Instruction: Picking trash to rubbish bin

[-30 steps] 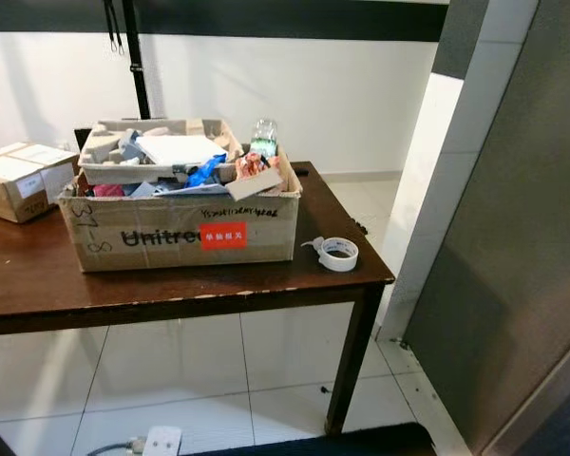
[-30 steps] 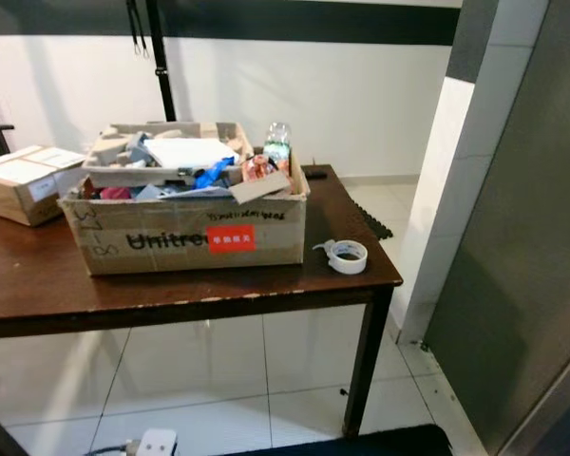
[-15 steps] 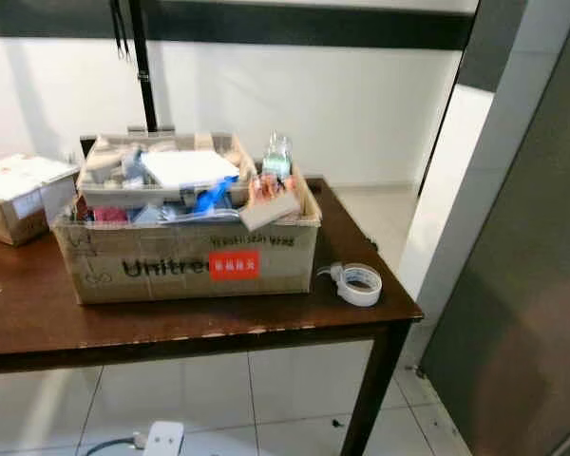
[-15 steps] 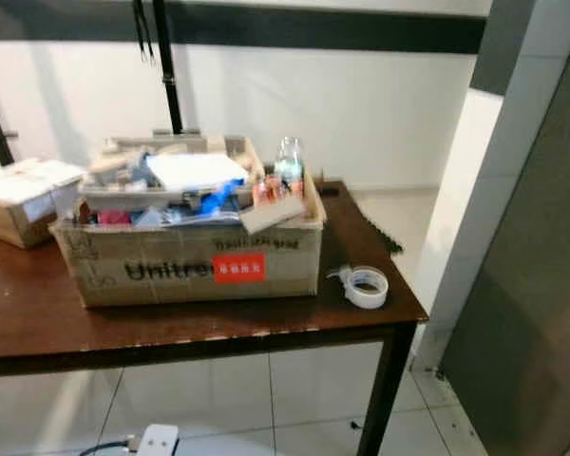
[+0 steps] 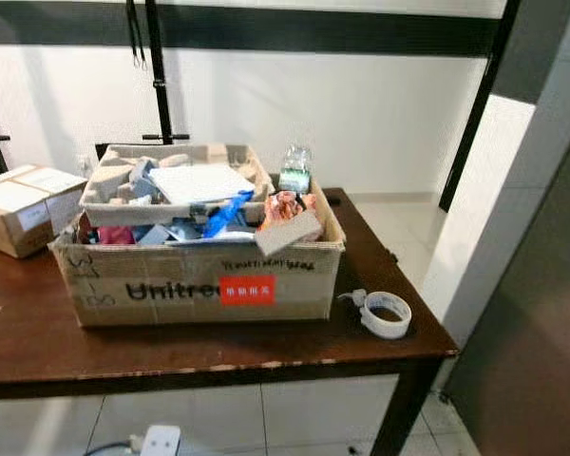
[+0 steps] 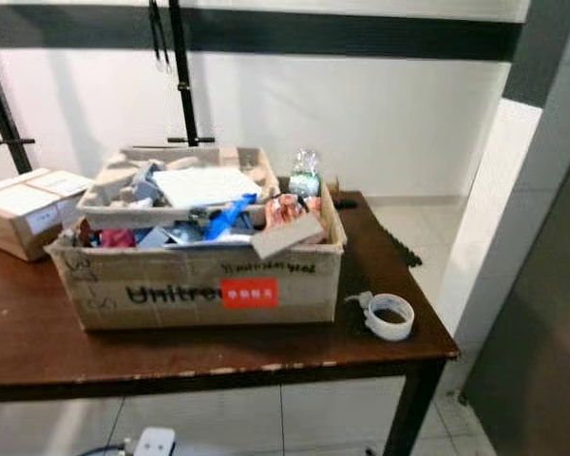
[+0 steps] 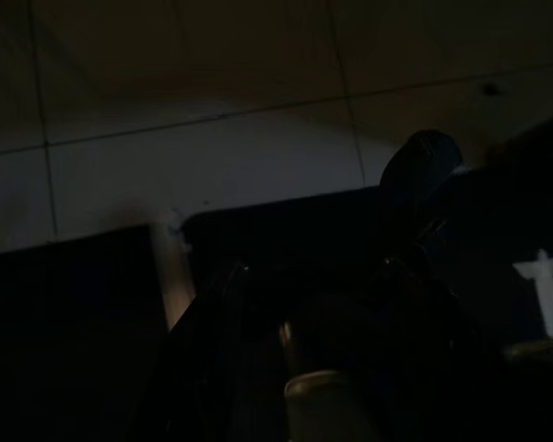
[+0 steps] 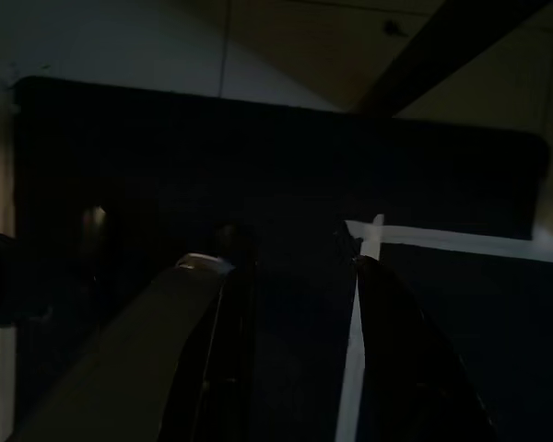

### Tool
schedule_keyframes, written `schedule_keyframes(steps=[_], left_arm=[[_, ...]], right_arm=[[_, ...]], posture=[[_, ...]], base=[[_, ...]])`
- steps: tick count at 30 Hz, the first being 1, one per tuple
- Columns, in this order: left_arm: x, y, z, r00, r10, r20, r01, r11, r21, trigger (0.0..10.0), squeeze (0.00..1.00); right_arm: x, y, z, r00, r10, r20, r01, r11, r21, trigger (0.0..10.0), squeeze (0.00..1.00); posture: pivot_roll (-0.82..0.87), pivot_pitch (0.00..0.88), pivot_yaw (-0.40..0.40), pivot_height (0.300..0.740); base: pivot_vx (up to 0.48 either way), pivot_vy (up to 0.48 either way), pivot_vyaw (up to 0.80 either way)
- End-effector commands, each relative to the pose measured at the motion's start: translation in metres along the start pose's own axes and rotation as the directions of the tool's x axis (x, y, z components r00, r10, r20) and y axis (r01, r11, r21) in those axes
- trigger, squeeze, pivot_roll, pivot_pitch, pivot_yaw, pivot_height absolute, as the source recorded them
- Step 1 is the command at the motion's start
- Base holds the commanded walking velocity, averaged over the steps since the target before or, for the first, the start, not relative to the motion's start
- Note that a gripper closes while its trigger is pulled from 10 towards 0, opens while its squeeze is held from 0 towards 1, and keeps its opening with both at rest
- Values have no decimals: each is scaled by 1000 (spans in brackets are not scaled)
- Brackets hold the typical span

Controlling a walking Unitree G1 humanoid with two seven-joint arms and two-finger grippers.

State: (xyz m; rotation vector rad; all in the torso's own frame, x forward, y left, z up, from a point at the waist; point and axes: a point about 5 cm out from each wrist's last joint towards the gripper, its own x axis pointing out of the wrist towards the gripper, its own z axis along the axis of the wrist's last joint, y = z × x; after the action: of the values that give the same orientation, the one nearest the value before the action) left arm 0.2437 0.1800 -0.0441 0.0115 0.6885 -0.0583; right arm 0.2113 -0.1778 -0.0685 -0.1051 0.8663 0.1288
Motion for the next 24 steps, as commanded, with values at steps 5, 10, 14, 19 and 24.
schedule_keyframes(steps=[5,10,14,19,24], left_arm=[[-2,5,-6,999,31,-18,-31,999,30,10000,0],[-1,6,-2,999,39,-1,-39,999,24,10000,0],[-1,5,1,1000,16,13,-17,998,57,10000,0],[-2,-3,10,985,-167,45,153,962,228,10000,0],[-17,-12,29,840,-542,-3,456,704,545,10000,0]], right_arm=[[-1,6,-9,1000,12,-28,-12,1000,14,10000,0],[-1,6,-8,1000,12,-27,-11,1000,14,10000,0],[0,6,-6,1000,17,-19,-17,1000,0,10000,0],[1,5,4,998,67,13,-66,996,-62,10000,0],[0,7,35,953,291,85,-265,936,-234,10000,0]], posture=[[-71,102,-19,740],[-70,97,-18,740],[-72,92,-16,740],[-71,95,-17,740],[-70,99,-15,740]], base=[[0,0,0],[0,0,0],[0,0,0],[0,0,0],[0,0,0]])
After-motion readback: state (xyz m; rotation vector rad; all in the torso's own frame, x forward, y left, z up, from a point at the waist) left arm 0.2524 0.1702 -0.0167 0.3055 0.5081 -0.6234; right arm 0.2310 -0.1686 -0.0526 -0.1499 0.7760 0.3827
